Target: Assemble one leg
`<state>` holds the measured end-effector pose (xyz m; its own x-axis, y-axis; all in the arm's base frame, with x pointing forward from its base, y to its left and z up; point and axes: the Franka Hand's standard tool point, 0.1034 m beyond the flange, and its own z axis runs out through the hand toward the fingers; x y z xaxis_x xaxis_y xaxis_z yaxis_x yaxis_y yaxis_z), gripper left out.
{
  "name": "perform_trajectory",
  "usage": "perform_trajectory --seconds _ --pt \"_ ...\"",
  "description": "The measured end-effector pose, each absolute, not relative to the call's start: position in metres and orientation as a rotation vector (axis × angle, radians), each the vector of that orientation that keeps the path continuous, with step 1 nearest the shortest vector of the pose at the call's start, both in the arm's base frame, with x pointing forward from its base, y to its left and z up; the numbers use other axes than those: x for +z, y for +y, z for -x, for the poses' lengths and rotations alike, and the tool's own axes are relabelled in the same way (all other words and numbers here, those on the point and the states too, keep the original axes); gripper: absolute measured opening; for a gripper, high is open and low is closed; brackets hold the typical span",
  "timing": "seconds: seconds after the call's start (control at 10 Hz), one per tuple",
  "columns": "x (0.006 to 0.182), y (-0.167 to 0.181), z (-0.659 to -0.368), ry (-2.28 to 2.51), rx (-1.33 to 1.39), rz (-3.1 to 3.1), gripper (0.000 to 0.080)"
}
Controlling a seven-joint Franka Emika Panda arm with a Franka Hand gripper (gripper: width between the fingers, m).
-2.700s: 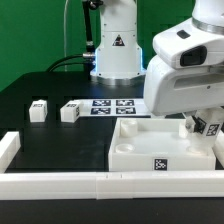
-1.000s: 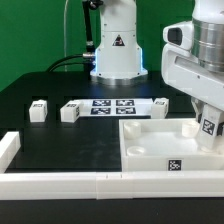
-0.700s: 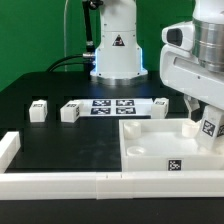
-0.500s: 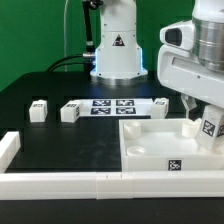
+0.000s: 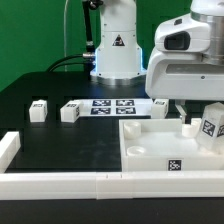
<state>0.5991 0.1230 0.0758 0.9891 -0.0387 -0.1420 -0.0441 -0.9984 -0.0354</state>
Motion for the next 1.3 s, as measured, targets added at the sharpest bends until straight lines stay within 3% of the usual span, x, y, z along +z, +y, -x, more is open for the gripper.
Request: perform_trajectory --seconds 0.5,0.8,1.0,1.3 --pt "0.0766 0.1288 -0.599 -0.674 0.197 2.997 0.0649" --pt "0.076 0.1285 -0.5987 -0.691 0.197 2.991 0.0621" --pt "0.0757 0.1282 -0.5987 -0.691 0.198 2.991 0.0294" --pt "0.0755 0.127 -0.599 -0.619 0.2 3.01 0.0294"
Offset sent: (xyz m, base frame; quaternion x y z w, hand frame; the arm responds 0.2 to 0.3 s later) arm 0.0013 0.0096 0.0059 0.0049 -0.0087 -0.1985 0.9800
